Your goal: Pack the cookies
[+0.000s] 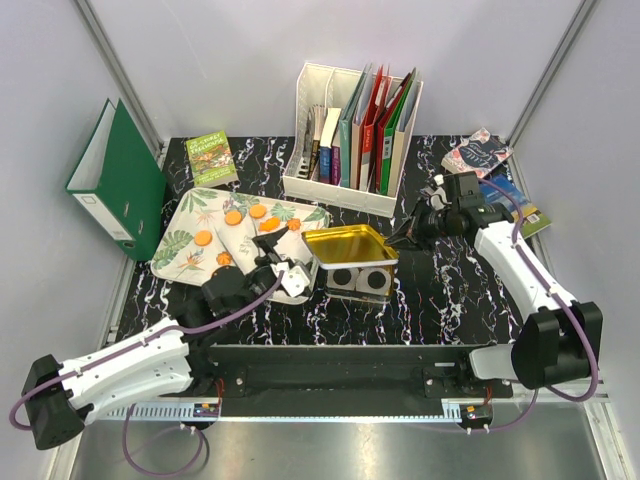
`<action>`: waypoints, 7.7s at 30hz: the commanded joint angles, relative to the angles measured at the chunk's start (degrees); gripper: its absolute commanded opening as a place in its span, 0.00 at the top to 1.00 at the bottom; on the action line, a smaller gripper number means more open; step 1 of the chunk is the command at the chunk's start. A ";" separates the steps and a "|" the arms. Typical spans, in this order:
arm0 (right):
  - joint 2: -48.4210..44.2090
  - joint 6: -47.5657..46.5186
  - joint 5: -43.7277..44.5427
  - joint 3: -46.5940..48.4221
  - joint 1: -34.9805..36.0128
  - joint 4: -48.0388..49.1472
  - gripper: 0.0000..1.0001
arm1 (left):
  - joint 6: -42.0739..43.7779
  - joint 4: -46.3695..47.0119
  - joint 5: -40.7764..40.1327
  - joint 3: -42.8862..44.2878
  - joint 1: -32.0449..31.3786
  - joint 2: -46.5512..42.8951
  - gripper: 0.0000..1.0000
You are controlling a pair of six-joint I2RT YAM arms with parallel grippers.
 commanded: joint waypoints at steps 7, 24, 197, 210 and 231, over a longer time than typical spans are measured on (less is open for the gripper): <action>2.64 -7.95 -2.62 4.01 -0.13 -3.80 1.00 | 7.52 4.04 1.96 -0.35 -2.74 0.98 0.01; 2.46 -7.60 -3.59 6.82 -0.13 -4.95 1.00 | 6.38 -1.75 3.72 0.52 -8.45 0.89 0.01; -42.89 -2.77 31.83 -22.00 -0.22 10.70 1.00 | -112.27 58.36 26.92 13.36 17.82 52.22 1.00; -41.66 -2.94 31.13 -22.18 -0.22 10.88 1.00 | -111.83 46.86 44.38 15.47 27.49 52.75 1.00; -37.18 -0.31 28.49 -26.66 -0.30 15.97 1.00 | -115.17 52.38 52.94 12.74 34.88 61.88 1.00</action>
